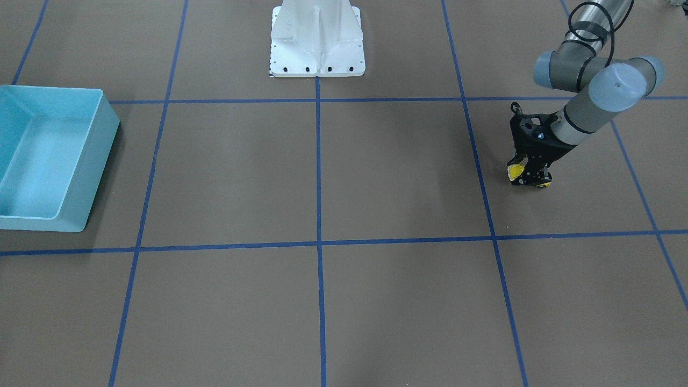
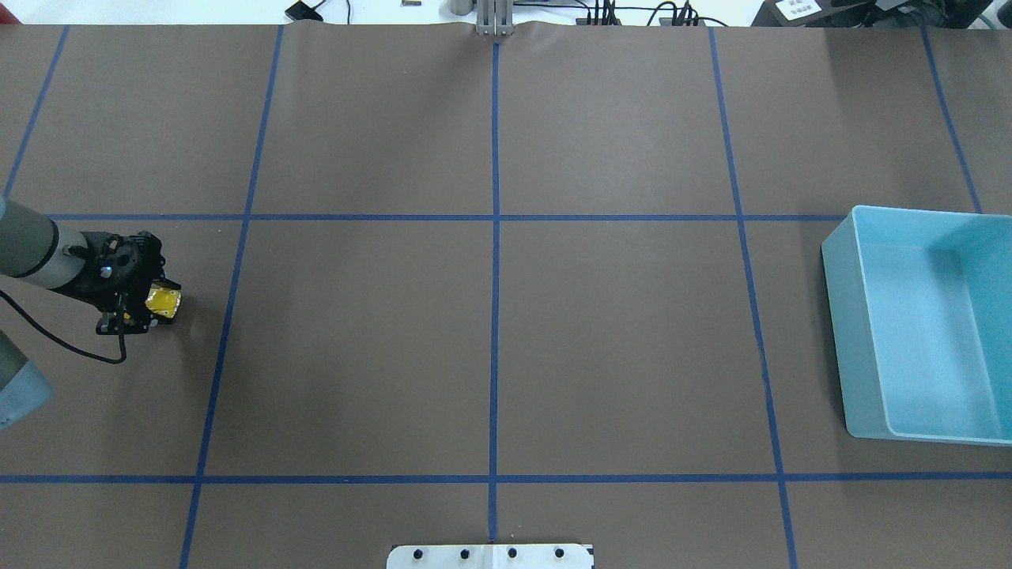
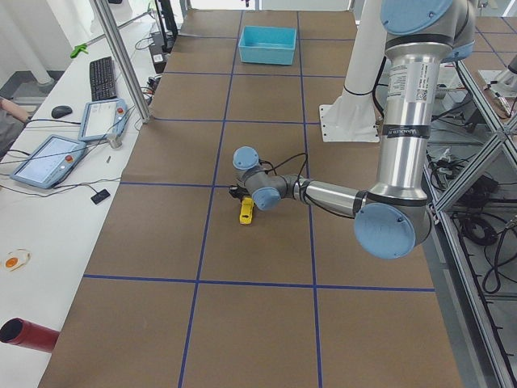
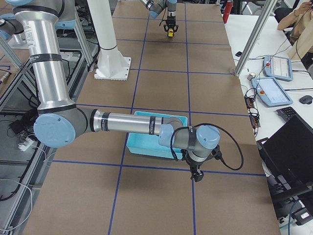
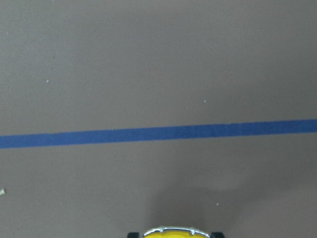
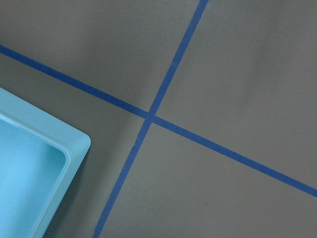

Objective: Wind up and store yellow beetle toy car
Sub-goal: 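Keep pulling the car backward toward the table edge with the left gripper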

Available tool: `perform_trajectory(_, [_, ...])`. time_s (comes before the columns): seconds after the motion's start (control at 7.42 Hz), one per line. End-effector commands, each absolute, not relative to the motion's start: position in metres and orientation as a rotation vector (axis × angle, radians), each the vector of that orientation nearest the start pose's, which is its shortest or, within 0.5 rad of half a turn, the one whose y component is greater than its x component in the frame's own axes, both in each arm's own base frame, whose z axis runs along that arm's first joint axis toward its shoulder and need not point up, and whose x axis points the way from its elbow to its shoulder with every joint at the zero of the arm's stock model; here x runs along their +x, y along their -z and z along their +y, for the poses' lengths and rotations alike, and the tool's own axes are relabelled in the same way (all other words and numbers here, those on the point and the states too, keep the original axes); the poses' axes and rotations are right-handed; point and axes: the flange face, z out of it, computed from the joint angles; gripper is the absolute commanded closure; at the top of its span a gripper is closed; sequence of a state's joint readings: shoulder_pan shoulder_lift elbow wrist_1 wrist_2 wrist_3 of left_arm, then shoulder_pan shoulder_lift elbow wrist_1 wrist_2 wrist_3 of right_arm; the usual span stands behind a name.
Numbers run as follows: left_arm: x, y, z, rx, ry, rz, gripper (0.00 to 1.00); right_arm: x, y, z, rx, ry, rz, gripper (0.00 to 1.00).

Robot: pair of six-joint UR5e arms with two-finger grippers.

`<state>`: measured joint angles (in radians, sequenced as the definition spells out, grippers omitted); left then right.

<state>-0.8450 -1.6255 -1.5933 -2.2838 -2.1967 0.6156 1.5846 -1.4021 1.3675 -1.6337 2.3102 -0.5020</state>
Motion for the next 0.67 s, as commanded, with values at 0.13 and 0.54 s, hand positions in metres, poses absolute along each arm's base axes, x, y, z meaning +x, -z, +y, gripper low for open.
perform_trajectory(0.13, [0.296,-0.549,-0.459,0.807,-1.462,0.711,1.00,0.074,-0.678,-0.554,0.099,0.429,-0.744,0.00])
perform_trajectory(0.54, [0.288,-0.557,-0.456,0.813,-1.455,0.708,1.00,0.074,-0.678,-0.554,0.099,0.429,-0.744,0.00])
